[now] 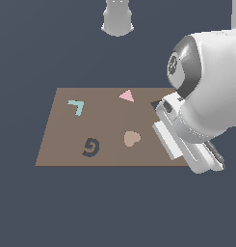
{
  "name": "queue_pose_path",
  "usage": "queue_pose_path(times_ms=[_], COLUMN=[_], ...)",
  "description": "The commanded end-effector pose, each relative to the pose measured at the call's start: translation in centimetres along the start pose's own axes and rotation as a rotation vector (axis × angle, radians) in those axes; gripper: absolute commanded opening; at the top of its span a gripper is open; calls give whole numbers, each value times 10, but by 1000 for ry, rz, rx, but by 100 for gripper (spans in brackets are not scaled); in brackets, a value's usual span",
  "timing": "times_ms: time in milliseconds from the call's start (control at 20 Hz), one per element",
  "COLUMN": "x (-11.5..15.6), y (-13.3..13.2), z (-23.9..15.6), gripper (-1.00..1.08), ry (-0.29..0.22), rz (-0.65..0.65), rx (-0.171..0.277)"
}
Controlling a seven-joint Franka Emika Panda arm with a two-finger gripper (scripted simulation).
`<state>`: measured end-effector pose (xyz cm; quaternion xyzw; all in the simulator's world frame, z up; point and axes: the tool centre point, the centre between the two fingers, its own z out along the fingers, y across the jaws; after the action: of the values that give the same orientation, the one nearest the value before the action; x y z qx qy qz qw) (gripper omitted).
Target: Insert a designated object into the corresponding slot on a board.
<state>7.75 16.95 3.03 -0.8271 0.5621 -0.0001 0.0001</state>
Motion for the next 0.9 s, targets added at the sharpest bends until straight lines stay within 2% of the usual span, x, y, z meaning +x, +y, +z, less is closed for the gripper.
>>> queue_pose_path(times_ms=[0,400,850], x=[0,5,26], y=[0,5,25], z=[0,0,-1], gripper=[-100,-100,-100], ry=[0,0,0], rz=[0,-25,-133], rx=[0,0,0])
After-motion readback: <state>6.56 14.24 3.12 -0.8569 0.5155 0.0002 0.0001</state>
